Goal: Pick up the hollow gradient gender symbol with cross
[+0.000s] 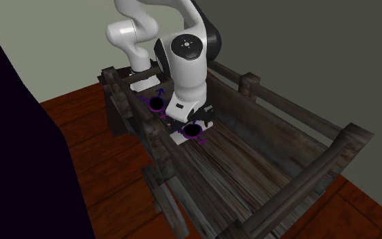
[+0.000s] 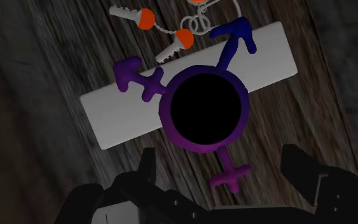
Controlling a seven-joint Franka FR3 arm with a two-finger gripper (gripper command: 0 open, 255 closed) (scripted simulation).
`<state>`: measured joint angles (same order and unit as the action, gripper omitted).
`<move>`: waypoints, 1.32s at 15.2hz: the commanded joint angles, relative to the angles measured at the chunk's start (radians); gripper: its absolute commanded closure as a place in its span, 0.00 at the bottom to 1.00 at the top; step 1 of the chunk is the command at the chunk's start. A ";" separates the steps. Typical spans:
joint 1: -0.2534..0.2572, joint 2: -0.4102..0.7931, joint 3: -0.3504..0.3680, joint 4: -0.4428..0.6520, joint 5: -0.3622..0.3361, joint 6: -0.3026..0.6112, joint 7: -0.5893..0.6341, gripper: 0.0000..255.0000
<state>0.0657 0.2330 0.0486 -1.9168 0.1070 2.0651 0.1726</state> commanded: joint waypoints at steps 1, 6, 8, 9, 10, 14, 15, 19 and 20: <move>0.002 0.038 0.001 0.014 -0.001 0.016 0.002 0.00; 0.003 0.071 0.001 -0.010 0.001 0.074 -0.004 0.00; 0.003 0.083 0.001 -0.017 0.002 0.092 -0.005 0.00; 0.003 0.083 0.001 -0.017 0.002 0.092 -0.005 0.00; 0.004 0.083 0.002 -0.016 0.001 0.091 -0.004 1.00; 0.004 0.083 0.002 -0.016 0.002 0.091 -0.004 1.00; 0.004 0.083 0.002 -0.016 0.002 0.091 -0.004 1.00; 0.003 0.083 0.001 -0.017 0.002 0.092 -0.005 1.00; 0.003 0.075 0.001 -0.013 0.001 0.080 -0.004 1.00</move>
<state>0.0683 0.3100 0.0498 -1.9341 0.1086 2.1513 0.1675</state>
